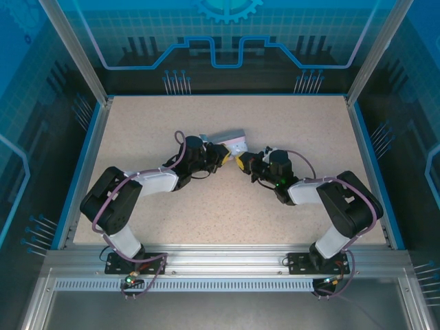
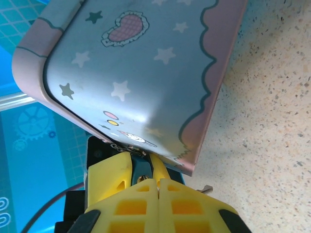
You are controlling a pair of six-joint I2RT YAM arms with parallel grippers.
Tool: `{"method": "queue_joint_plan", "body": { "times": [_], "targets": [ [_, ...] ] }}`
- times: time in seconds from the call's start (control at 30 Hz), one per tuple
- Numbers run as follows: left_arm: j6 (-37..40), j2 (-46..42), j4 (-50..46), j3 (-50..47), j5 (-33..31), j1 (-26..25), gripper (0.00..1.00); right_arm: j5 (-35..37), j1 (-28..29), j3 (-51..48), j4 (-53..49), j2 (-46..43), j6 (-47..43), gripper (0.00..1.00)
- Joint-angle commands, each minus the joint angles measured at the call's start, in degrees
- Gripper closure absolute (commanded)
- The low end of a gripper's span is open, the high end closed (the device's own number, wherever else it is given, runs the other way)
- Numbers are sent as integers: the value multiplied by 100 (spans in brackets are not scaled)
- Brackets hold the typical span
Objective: Unlock a padlock with a key
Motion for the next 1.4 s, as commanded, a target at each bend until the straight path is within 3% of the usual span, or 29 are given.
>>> {"method": "queue_joint_plan", "body": {
  "times": [0.0, 0.3, 0.53, 0.87, 1.13, 1.37],
  "targets": [
    [18, -261, 541, -22, 625, -196, 100, -189, 57, 246, -215, -47, -504, 100],
    [-48, -215, 703, -20, 643, -217, 100, -493, 154, 653, 75, 370, -548, 100],
    [0, -242, 871, -62, 578, -223, 100, -278, 211, 331, 1040, 853, 633, 100],
    [8, -198, 1011, -121, 533, -222, 100, 114, 378, 222, 841, 683, 1455, 100],
    [-34, -163, 1050, -133, 586, -215, 100, -313, 427, 889, 932, 863, 878, 100],
    [-24, -240, 1012, -163, 634, -219, 100, -559, 196, 885, 47, 423, -131, 100]
  ]
}}
